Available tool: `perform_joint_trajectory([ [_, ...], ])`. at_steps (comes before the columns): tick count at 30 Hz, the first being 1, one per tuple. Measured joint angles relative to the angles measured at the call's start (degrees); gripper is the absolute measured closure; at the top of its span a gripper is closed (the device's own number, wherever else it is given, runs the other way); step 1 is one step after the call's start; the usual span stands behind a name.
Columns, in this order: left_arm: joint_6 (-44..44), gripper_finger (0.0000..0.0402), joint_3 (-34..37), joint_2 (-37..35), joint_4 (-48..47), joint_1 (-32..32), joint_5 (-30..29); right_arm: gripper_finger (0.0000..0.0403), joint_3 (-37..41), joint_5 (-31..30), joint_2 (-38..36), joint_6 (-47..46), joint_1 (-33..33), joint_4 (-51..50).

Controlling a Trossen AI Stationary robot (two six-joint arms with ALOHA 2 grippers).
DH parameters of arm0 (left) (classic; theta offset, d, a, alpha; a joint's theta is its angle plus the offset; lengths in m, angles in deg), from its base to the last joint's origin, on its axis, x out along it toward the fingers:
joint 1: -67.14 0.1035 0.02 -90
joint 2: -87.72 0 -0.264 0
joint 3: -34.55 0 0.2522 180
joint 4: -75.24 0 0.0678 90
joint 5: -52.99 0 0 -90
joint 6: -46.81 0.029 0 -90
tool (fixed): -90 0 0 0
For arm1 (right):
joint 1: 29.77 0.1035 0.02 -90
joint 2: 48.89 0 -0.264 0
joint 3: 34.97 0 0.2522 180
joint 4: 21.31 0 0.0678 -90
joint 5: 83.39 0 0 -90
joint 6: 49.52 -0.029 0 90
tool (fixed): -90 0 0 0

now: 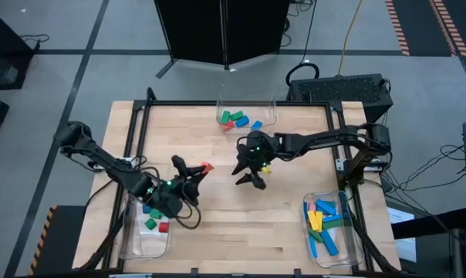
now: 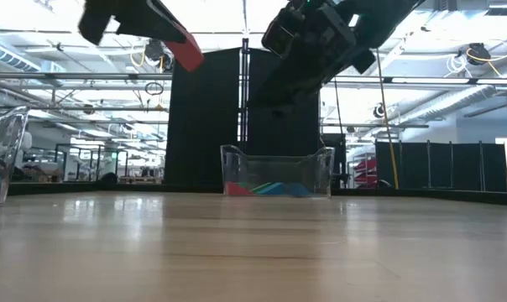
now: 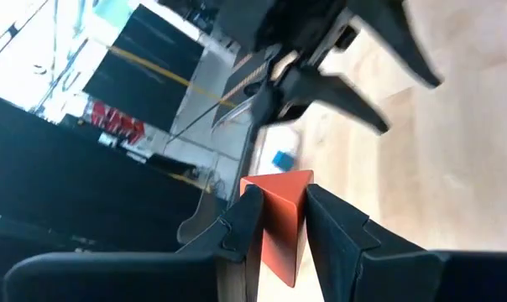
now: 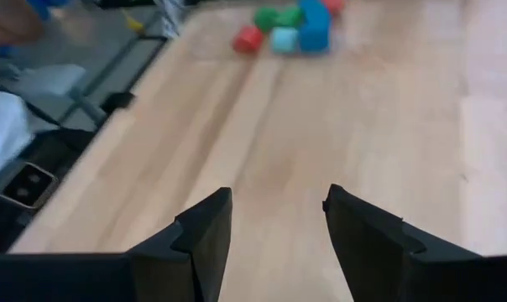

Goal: Sort blocks by size
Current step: Put the orange triangle block into the top transparent bin

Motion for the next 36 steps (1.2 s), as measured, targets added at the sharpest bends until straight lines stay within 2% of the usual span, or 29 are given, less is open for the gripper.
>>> perform_joint_trajectory([
  [4, 0.7, 0.0318, 0.0, -1.0, -1.0, 3.9, 2.2, 0.0215, 0.0, -1.8, -1.4, 0.9, 0.0, -6.4],
  [12, 5.9, 0.0318, 0.0, -1.1, 2.6, 17.2, 14.9, 0.0215, 3.6, -1.5, -1.4, -1.4, 0.9, -11.5],
  [15, 10.0, 0.0318, 0.0, -1.1, 8.5, 22.5, 20.2, 0.0215, 6.4, -1.5, -1.9, -1.8, 0.7, -12.3],
  [19, 16.3, 0.0318, 0.0, -1.1, 18.6, 29.9, 31.5, 0.0215, 9.6, -1.6, -3.5, -2.9, 0.6, -11.9],
  [26, 17.9, 0.0318, 0.0, 0.3, 29.5, 43.6, 47.8, 0.0215, 13.9, -1.9, -10.1, -4.8, 0.6, -8.7],
  [32, 16.4, 0.0317, 0.0, 7.2, 39.6, 51.5, 56.3, 0.0215, 14.8, -5.0, -16.3, -5.8, 0.7, -9.9],
  [36, 16.5, 0.0317, 0.0, 13.0, 45.3, 54.8, 57.3, 0.0215, 14.8, -6.3, -19.5, -6.8, 0.8, -11.0],
])
